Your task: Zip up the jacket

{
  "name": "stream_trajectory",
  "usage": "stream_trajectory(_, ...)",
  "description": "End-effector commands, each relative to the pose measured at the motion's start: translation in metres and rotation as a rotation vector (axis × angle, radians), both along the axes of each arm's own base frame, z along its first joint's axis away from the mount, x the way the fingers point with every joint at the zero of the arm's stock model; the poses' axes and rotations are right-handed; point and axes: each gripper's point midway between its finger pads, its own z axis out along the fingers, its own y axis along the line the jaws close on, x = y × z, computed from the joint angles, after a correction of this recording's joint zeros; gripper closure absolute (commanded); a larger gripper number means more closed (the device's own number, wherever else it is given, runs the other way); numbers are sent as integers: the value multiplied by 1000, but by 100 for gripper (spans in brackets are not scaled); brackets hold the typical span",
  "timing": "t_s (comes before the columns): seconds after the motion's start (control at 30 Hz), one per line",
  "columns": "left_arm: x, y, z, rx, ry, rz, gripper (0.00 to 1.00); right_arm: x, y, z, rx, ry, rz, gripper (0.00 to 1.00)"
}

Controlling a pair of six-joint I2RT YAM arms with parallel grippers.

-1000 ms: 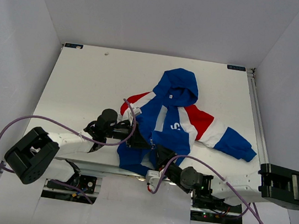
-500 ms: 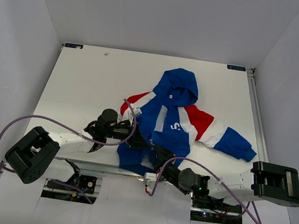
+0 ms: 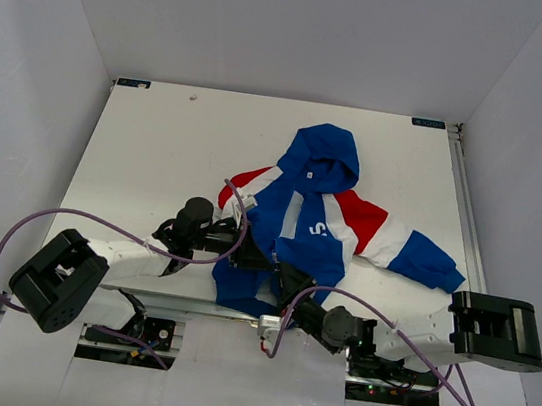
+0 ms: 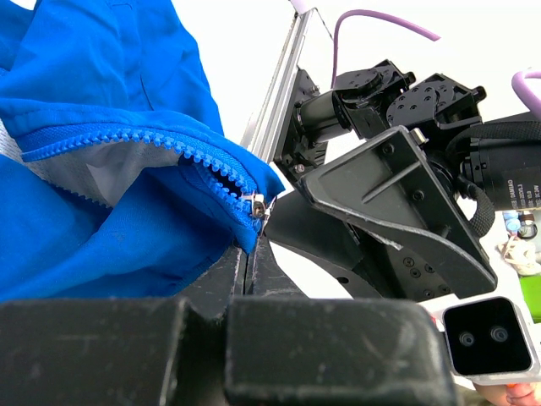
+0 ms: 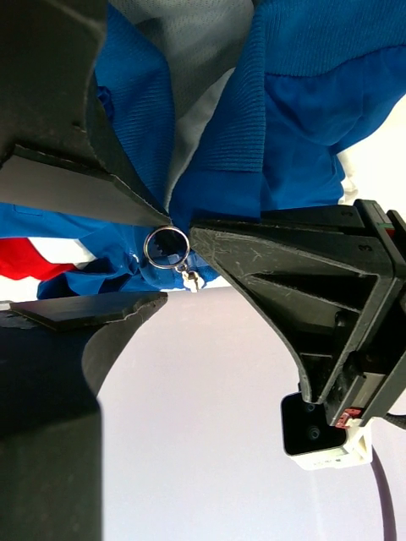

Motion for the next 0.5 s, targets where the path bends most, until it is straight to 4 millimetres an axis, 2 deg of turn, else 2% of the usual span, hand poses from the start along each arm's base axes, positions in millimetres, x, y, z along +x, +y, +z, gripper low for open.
stream_trajectory(0.0,3,-4,13,-30,-32,-23,100,0,8,24,96,-7,-8,58)
stream_trajectory(0.07,2,-4,13,-29,-30,-23,100,0,9,26,109,-9,-8,58)
stream_trajectory(0.3,1,-4,12,-29,-27,-25,100,1,12,30,127,-19,-16,77)
stream_trajectory(0.47,1,-4,12,-29,-28,-25,100,3,12,34,143,-15,-31,85)
